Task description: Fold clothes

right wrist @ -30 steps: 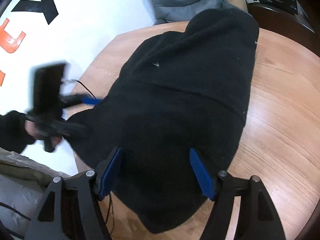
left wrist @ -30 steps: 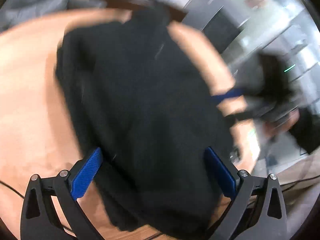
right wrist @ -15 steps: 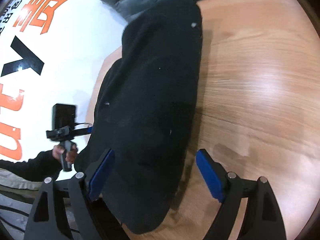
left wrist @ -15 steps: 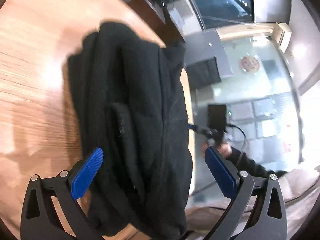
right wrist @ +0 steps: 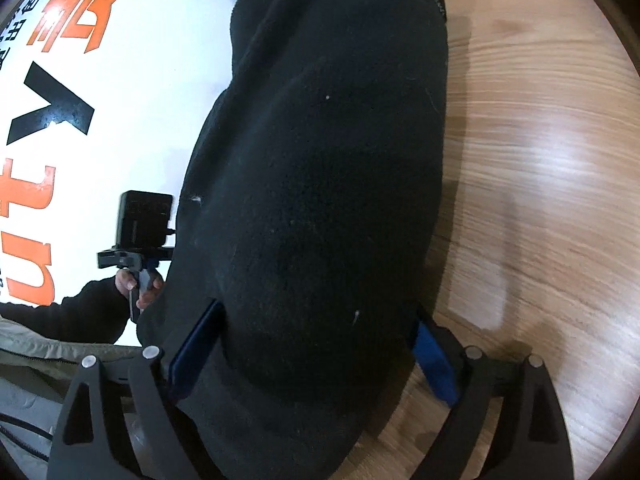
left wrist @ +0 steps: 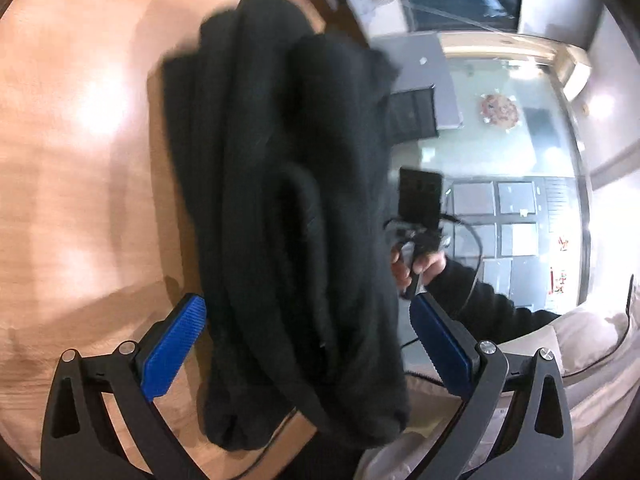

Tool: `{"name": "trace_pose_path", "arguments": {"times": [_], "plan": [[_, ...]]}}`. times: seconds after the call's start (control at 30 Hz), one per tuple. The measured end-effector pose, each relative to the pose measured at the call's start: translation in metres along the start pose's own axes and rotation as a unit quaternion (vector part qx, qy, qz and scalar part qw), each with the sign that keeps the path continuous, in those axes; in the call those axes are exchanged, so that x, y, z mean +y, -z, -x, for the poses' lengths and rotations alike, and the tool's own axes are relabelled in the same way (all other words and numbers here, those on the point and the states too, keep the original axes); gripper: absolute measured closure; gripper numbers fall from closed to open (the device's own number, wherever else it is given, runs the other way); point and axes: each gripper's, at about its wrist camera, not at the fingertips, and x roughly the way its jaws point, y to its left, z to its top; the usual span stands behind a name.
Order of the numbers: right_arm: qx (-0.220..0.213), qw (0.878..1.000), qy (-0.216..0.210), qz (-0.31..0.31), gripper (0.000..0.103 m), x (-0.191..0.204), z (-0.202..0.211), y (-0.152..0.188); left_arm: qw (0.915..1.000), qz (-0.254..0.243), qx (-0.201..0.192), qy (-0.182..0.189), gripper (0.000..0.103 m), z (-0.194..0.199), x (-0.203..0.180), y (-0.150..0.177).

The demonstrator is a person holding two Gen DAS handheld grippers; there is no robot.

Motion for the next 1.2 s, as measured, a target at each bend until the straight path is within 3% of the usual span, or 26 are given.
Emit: {"name": "trace_pose_path", "arguments": {"times": [0.1, 0.3, 0.37, 0.5, 0.57, 0.63, 0.7, 0.93, 1.07, 1.2], "plan": [[-0.001, 1.000, 0.003, 0.007, 0.009, 0.008, -0.002, -0.005, 0.9997, 0.008, 0.020, 0.012, 0.000, -0.016, 0.005, -0.002], [-0.006, 1.000, 0.008, 0.026, 0.008, 0.020, -0.006, -0.005, 0.9993, 0.027, -0.002, 0.024, 0.000, -0.029, 0.002, -0.009], [-0.007, 0.999, 0.016, 0.032, 0.012, 0.024, -0.009, -0.003, 0.9995, 0.026, 0.000, 0.015, 0.000, -0.031, 0.000, -0.011], [-0.002, 0.998, 0.048, 0.040, 0.034, 0.038, -0.019, 0.002, 0.9996, 0.009, -0.004, -0.027, 0.001, -0.033, -0.017, -0.013], [-0.014, 0.997, 0.064, 0.047, 0.044, 0.052, -0.022, 0.009, 0.9991, -0.002, -0.011, -0.042, 0.006, -0.029, -0.026, -0.012], [-0.026, 0.995, 0.085, 0.052, 0.050, 0.066, -0.026, 0.017, 0.9983, -0.014, -0.018, -0.054, 0.025, -0.023, -0.034, -0.009], [-0.038, 0.992, 0.107, 0.055, 0.053, 0.085, -0.035, 0.025, 0.9973, -0.029, -0.028, -0.062, 0.033, -0.009, -0.042, -0.005], [-0.087, 0.985, 0.104, 0.104, 0.057, 0.176, -0.070, 0.031, 0.9897, -0.062, -0.081, -0.101, 0.036, 0.101, -0.068, 0.015], [-0.111, 0.981, 0.082, 0.139, 0.057, 0.250, -0.112, 0.001, 0.9791, -0.082, -0.122, -0.141, 0.036, 0.200, -0.074, 0.020], [-0.131, 0.976, 0.058, 0.164, 0.057, 0.317, -0.177, -0.042, 0.9668, -0.089, -0.151, -0.186, 0.034, 0.307, -0.051, 0.006]]}}
